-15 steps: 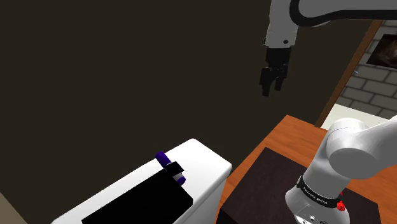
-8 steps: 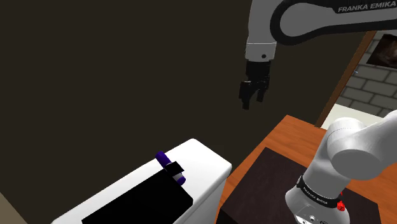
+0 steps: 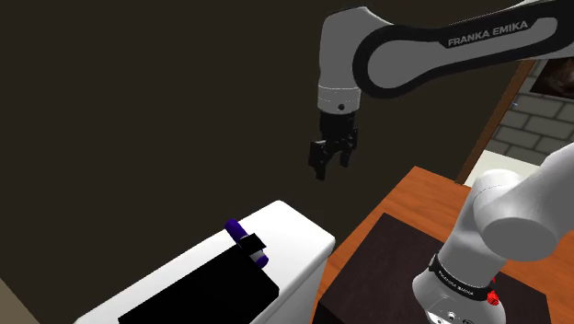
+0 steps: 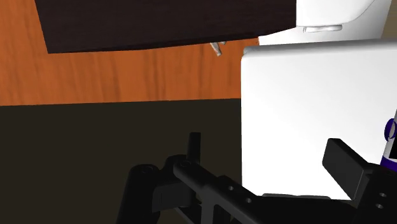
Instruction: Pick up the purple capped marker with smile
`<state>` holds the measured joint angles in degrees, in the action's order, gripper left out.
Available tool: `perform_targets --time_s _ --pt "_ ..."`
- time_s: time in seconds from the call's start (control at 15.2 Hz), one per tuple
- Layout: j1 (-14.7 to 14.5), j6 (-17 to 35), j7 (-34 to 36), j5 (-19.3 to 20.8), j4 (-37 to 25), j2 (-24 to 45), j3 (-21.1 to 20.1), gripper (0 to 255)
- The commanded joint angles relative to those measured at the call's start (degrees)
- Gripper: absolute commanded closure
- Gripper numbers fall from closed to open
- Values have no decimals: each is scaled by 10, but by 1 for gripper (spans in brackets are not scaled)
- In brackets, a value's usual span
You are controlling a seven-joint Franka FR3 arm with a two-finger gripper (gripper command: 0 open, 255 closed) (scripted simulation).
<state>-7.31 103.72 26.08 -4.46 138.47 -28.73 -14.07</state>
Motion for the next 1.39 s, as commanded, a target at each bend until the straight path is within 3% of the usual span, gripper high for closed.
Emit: perform_targets --time_s 0.0,0.4,0.79,1.19,1.32 --pt "-4 32 24 0 -9 37 -22 0" --pt "-12 102 101 24 -60 153 -80 0" --pt "-24 148 193 88 -138 284 -124 0" --pt "-60 161 280 171 -237 417 -136 0" --pt "-62 174 284 177 -231 425 -134 0"
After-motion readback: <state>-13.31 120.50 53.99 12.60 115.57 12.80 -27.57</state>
